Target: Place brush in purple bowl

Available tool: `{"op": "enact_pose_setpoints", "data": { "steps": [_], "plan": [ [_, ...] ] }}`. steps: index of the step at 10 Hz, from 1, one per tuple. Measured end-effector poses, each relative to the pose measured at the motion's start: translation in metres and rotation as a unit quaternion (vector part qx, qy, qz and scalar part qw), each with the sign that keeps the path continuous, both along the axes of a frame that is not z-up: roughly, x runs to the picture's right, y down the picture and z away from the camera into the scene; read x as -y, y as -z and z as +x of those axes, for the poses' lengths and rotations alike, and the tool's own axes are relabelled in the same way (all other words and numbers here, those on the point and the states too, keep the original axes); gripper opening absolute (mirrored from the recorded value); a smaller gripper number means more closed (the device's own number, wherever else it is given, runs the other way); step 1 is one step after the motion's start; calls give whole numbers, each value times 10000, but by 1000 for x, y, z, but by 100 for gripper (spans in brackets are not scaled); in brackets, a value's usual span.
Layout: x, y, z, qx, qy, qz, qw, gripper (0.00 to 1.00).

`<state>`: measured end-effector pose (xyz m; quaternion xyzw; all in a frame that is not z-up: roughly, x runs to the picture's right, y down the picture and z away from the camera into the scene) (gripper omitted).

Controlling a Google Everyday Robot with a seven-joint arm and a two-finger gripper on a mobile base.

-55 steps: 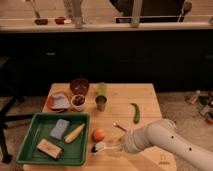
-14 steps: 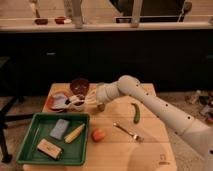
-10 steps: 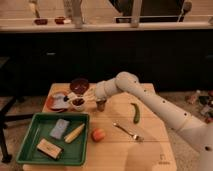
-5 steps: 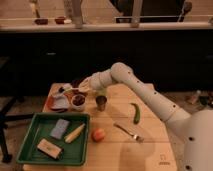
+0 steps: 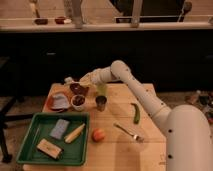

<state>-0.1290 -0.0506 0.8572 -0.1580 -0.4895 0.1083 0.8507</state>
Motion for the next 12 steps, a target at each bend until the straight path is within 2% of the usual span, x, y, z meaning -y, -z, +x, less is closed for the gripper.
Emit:
{"op": "enact_pose_setpoints", "data": {
  "steps": [3,6,9,12],
  "plan": [
    [-1,-24,-11,5,-191,-113,9998,0],
    [-10,-47,-6,-68,-522,-240,9983,0],
    [-8,-56,1,-67,-950,-211,9952,0],
    [-4,-63,-4,-14,-1125,-172,9935,0]
  ]
}}
